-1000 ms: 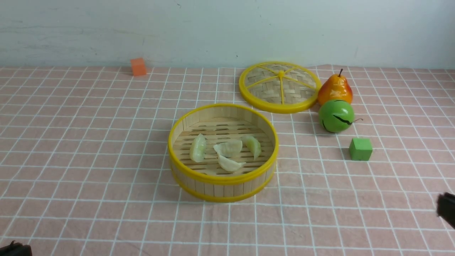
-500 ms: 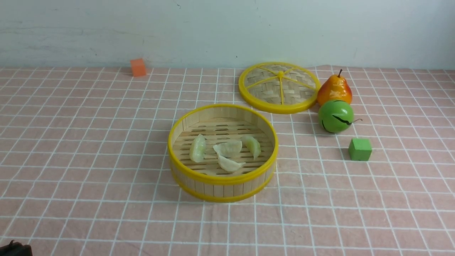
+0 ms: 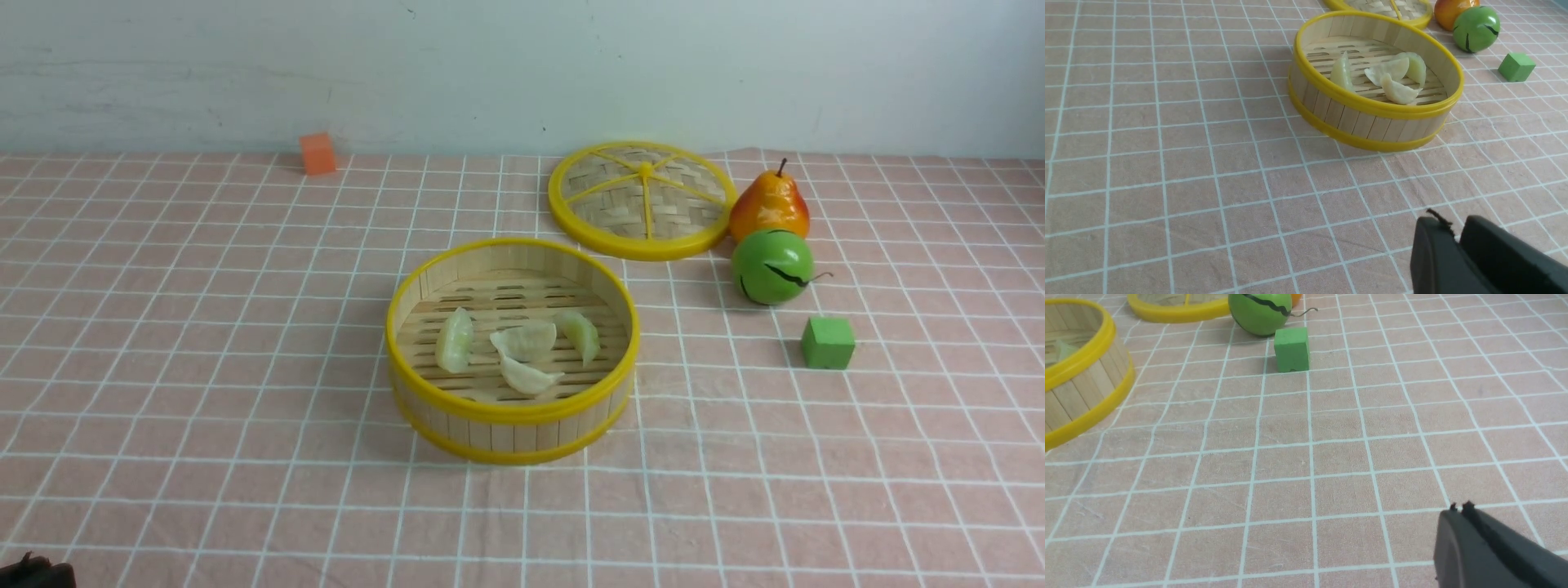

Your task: Put the dumplings into the steamer on the table with the pink tablecloth.

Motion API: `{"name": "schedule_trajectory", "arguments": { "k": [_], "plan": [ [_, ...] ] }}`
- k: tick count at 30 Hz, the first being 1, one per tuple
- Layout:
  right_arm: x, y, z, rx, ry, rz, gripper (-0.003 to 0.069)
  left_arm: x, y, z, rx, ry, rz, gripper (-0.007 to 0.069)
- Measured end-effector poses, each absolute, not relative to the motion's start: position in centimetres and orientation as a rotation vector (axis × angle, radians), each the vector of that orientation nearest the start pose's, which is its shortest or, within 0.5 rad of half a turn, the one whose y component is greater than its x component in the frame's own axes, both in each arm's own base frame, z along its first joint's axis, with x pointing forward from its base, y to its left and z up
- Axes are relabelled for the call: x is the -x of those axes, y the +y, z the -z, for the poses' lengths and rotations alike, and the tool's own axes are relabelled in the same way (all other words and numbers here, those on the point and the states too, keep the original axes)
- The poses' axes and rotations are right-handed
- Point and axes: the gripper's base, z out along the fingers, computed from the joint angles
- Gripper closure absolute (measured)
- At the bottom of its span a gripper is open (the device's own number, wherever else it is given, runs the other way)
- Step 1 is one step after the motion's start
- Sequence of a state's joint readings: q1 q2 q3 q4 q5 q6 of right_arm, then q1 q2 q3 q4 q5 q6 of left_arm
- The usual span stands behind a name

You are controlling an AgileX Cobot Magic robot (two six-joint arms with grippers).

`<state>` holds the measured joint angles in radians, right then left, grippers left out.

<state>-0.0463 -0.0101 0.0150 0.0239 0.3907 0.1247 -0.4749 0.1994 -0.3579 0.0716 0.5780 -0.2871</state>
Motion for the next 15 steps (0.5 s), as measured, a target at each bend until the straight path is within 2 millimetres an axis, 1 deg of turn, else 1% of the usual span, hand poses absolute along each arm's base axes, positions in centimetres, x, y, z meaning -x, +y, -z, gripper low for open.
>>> {"name": "schedule_trajectory", "arguments": {
  "k": [15],
  "plan": [
    [-5.2, -0.15, -17.35, -0.177, 1.872, -0.08, 0.0667, -5.01, -2.17, -26.9, -0.212, 1.919, 0.436, 0.0533]
  ]
}}
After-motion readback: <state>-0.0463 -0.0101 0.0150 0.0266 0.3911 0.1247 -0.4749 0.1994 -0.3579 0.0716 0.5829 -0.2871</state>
